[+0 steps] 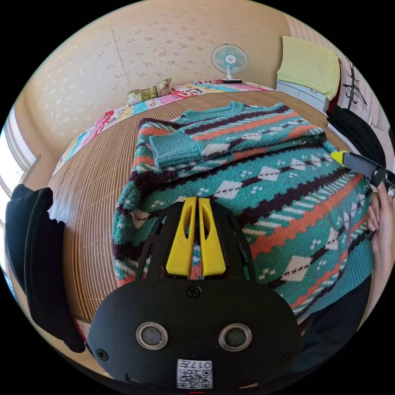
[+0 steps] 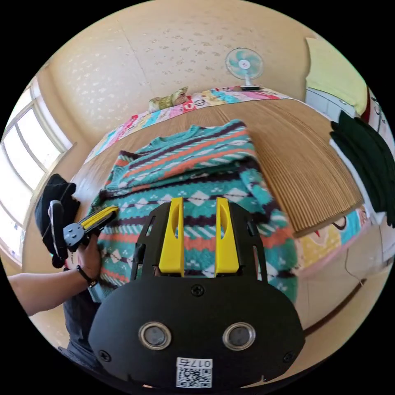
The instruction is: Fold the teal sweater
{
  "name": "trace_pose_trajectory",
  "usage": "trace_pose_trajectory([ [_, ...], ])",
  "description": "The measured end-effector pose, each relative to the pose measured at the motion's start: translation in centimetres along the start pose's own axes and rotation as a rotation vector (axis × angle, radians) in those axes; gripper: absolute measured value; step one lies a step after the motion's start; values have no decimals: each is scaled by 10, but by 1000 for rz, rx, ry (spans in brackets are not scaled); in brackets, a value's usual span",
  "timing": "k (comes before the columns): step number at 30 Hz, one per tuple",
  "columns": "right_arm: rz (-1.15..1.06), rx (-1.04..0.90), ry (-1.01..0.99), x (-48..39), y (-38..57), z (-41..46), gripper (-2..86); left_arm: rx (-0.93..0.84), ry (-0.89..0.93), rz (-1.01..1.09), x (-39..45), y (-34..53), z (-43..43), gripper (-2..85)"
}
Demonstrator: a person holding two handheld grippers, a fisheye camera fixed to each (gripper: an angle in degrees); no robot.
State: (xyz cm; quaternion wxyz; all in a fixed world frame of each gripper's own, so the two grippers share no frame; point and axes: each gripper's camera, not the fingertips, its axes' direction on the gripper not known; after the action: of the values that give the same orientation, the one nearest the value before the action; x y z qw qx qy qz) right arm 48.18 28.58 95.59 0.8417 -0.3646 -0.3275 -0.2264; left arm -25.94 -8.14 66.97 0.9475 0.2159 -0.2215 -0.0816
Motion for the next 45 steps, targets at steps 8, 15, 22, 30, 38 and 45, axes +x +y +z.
trace_pose_trajectory([
  [8,-69,-229,152,-7,-36,68,37,-91,91,-72,-17,-35,-8,-10],
  [15,-159,-92,235,-45,-50,97,34,-178,161,-182,-54,-112,7,-10],
  [22,-39,-37,-2,-15,-50,84,33,-187,213,-146,-71,-164,10,-9],
  [30,-162,16,192,-61,-40,77,25,14,532,-107,-114,-89,-107,10],
  [38,-175,13,230,-65,-43,63,27,26,364,-275,-136,53,-230,171],
  [45,-57,-54,217,-48,-43,27,31,-112,407,-245,-118,82,-236,118],
])
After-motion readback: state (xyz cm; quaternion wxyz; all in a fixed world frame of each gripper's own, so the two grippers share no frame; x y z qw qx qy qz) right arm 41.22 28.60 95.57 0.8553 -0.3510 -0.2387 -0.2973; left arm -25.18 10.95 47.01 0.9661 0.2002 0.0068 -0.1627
